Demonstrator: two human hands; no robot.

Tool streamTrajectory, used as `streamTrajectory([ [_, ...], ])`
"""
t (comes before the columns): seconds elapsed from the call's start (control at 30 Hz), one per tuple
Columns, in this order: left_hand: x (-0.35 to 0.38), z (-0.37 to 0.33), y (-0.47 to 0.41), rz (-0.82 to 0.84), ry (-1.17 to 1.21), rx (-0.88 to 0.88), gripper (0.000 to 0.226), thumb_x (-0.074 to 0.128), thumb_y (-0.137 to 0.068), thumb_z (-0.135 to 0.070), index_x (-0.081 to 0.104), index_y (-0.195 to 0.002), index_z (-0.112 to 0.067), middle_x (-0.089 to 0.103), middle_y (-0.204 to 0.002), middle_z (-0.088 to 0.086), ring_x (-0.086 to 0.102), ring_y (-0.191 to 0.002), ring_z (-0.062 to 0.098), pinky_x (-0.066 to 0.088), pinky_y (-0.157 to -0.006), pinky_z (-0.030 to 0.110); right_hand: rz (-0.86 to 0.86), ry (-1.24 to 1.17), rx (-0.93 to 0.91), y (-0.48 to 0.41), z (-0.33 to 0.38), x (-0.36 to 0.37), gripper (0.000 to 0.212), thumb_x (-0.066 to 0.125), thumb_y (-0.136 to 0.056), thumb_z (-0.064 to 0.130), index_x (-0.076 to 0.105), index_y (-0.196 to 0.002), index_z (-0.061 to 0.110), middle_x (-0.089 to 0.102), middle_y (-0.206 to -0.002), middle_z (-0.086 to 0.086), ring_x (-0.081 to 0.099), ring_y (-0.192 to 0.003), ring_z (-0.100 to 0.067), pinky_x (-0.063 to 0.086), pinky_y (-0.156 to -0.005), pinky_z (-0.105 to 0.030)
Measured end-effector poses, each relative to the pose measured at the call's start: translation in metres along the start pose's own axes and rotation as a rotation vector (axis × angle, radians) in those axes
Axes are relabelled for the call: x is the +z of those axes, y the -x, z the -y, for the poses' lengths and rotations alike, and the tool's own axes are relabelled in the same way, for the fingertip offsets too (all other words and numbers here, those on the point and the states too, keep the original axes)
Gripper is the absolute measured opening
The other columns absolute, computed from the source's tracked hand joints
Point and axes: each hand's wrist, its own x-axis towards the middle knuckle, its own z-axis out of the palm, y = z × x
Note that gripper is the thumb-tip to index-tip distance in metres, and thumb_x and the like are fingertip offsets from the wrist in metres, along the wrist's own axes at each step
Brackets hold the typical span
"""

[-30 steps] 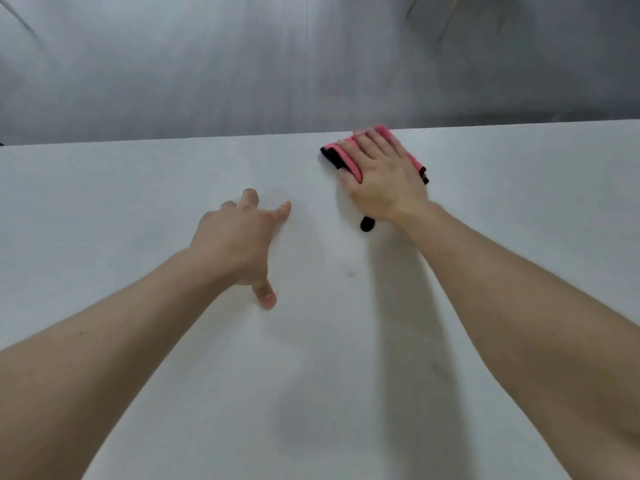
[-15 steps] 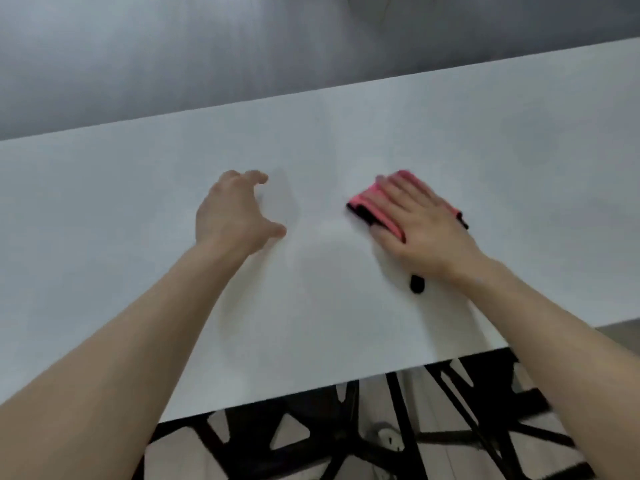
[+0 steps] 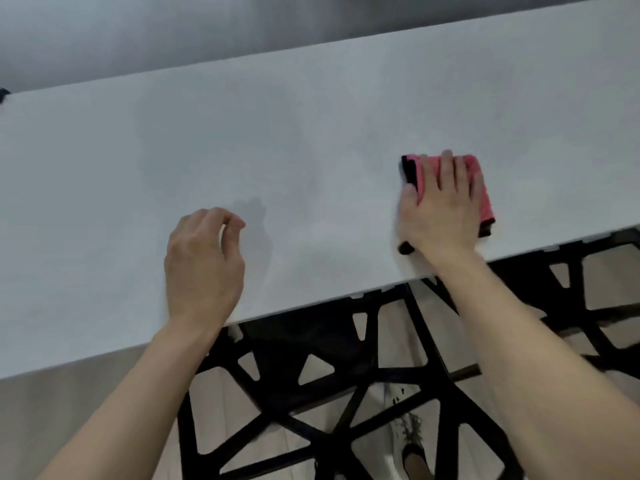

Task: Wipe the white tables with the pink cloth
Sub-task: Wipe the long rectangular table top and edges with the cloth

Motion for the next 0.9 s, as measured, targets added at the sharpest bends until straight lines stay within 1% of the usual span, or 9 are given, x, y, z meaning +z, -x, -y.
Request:
streamTrajectory([
  [0.07,-0.013,0.016,0.004,0.004,-0.022,-0.047,0.017,0.057,-0.111,-0.02,0.073,-0.108,-0.014,0.073,-0.111,0.002,0.062,-0.109,0.028,0.045,-0.096,0.04,-0.06,-0.085,-0.038,0.011,0.081,0.018,0.07,0.033,-0.1,0.043,0.049,-0.16,0.012,0.038,-0.17,-0.022,0.029,-0.161,-0.039,0.013,-0.133,-0.058],
  [0.17,-0.026,0.036,0.008,0.046,-0.032,-0.171,0.019,0.055,-0.11,-0.018,0.074,-0.107,-0.014,0.074,-0.112,0.002,0.063,-0.102,0.029,0.046,-0.092,0.041,0.133,-0.135,-0.531,0.058,0.175,0.021,0.067,0.03,-0.106,0.047,0.036,-0.168,0.022,0.021,-0.179,-0.01,0.012,-0.167,-0.028,0.001,-0.134,-0.053],
  [0.3,-0.026,0.032,0.006,0.07,-0.034,-0.191,0.02,0.055,-0.109,-0.018,0.074,-0.104,-0.015,0.073,-0.111,0.005,0.063,-0.101,0.031,0.046,-0.09,0.041,0.191,-0.113,-0.909,0.085,0.109,0.007,0.061,0.037,-0.11,0.05,0.033,-0.169,0.033,0.021,-0.179,0.002,0.01,-0.168,-0.018,0.0,-0.136,-0.044],
  [0.43,0.001,-0.012,0.006,0.141,0.001,-0.032,0.016,0.057,-0.109,-0.017,0.072,-0.104,-0.016,0.069,-0.109,0.0,0.061,-0.103,0.027,0.041,-0.09,0.036,0.129,-0.034,-0.411,0.036,-0.041,-0.015,0.064,0.027,-0.111,0.053,0.025,-0.171,0.033,0.016,-0.181,0.002,0.003,-0.168,-0.015,-0.002,-0.136,-0.042],
  [0.53,0.023,-0.044,0.007,0.176,0.024,0.06,0.018,0.056,-0.11,-0.02,0.072,-0.105,-0.015,0.067,-0.109,-0.002,0.061,-0.107,0.027,0.044,-0.092,0.039,-0.01,0.019,0.082,0.028,-0.041,-0.01,0.069,0.021,-0.107,0.051,0.028,-0.171,0.024,0.02,-0.179,-0.01,0.01,-0.167,-0.028,0.003,-0.135,-0.051],
  [0.6,0.039,-0.063,0.006,0.2,0.033,0.087,0.019,0.055,-0.11,-0.022,0.072,-0.104,-0.015,0.067,-0.109,-0.002,0.061,-0.108,0.028,0.046,-0.095,0.043,-0.026,-0.02,0.015,0.043,0.006,-0.001,0.068,0.022,-0.109,0.048,0.03,-0.17,0.021,0.021,-0.178,-0.014,0.011,-0.167,-0.031,0.002,-0.135,-0.052],
  [0.67,0.054,-0.081,0.001,0.197,0.041,0.109,0.021,0.054,-0.11,-0.023,0.073,-0.105,-0.014,0.068,-0.112,0.001,0.062,-0.109,0.029,0.047,-0.096,0.046,0.051,-0.084,-0.357,0.064,0.025,0.001,0.066,0.024,-0.109,0.049,0.036,-0.168,0.023,0.026,-0.178,-0.01,0.014,-0.167,-0.026,0.001,-0.135,-0.048],
  [0.77,0.077,-0.115,-0.007,0.219,0.063,0.114,0.024,0.051,-0.109,-0.022,0.074,-0.11,-0.016,0.068,-0.119,0.003,0.062,-0.116,0.029,0.046,-0.1,0.045,0.128,-0.061,-0.76,0.052,-0.054,-0.014,0.059,0.035,-0.112,0.051,0.036,-0.168,0.031,0.026,-0.178,0.001,0.013,-0.167,-0.017,0.004,-0.136,-0.043],
  [0.9,0.099,-0.159,0.001,0.276,0.111,0.157,0.028,0.047,-0.108,-0.013,0.072,-0.12,-0.02,0.063,-0.129,-0.002,0.056,-0.127,0.022,0.043,-0.107,0.037,0.079,-0.017,-0.054,-0.002,-0.198,-0.033,0.074,0.013,-0.103,0.061,0.025,-0.171,0.033,0.016,-0.181,0.0,0.005,-0.168,-0.017,0.001,-0.136,-0.044],
])
